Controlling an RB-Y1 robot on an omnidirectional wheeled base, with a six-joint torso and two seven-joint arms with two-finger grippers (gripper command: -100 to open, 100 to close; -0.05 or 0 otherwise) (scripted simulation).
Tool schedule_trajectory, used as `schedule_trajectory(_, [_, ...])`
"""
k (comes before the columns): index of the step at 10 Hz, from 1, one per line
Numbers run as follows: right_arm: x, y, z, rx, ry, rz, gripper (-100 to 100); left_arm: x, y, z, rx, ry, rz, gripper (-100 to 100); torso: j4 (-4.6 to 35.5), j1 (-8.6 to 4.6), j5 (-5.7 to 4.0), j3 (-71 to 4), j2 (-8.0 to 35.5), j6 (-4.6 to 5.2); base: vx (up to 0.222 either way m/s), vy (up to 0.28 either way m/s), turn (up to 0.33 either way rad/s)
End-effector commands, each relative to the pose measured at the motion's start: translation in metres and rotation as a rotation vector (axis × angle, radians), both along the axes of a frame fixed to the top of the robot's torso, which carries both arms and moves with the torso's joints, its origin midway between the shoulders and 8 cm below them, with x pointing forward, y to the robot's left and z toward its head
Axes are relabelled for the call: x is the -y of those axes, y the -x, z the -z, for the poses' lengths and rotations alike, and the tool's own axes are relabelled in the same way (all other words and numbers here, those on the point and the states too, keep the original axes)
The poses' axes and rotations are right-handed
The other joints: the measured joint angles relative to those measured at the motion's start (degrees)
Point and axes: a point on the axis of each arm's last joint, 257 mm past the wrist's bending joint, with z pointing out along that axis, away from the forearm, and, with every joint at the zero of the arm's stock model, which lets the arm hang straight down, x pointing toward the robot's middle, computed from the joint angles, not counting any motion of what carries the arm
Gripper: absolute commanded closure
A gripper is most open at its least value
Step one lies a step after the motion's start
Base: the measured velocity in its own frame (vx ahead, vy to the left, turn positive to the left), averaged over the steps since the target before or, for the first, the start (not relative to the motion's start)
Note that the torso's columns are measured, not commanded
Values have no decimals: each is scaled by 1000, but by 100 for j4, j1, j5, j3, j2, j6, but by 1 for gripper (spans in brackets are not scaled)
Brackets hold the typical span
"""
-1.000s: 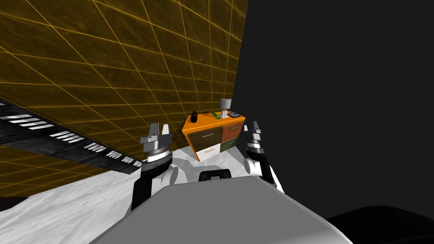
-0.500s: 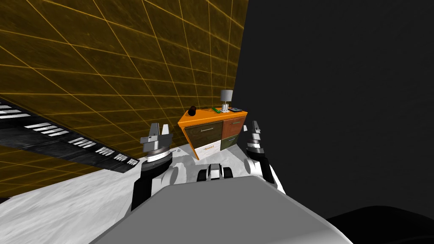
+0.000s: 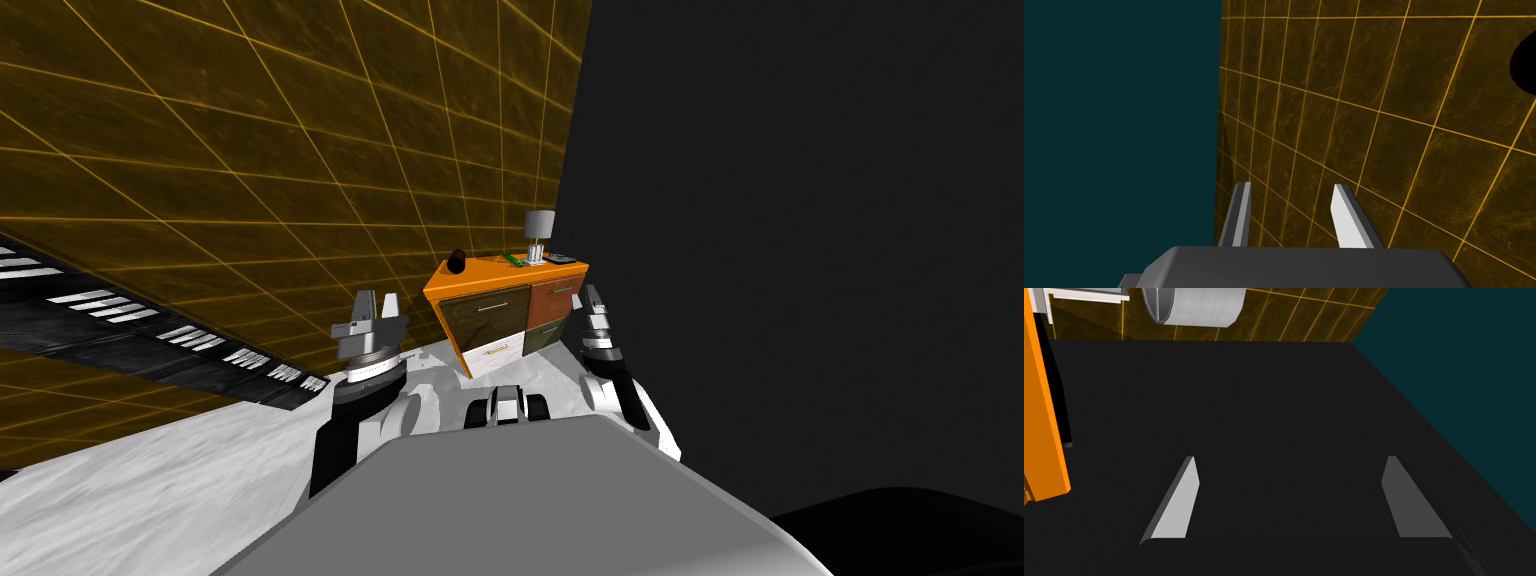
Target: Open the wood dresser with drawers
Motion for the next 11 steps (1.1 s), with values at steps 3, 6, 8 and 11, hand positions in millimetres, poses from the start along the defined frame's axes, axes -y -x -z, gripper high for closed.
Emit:
schedule_trajectory(3, [-17,-4,0,25,216,62,-100,0,0,0,0,0,0,0,2,-3,-1,4,5,0,22,74,-3])
schedule_trajectory(6, [-23,-5,0,39,302,101,-100,0,0,0,0,0,0,0,0,-2,-2,0,-2,0,28,60,-4])
schedule_trajectory(8, [-28,-6,1,54,379,134,-100,0,0,0,0,0,0,0,1,1,-1,1,2,0,23,63,-6])
schedule_trajectory(11, [-39,-9,3,86,516,190,-100,0,0,0,0,0,0,0,1,-2,0,1,1,0,30,72,-8])
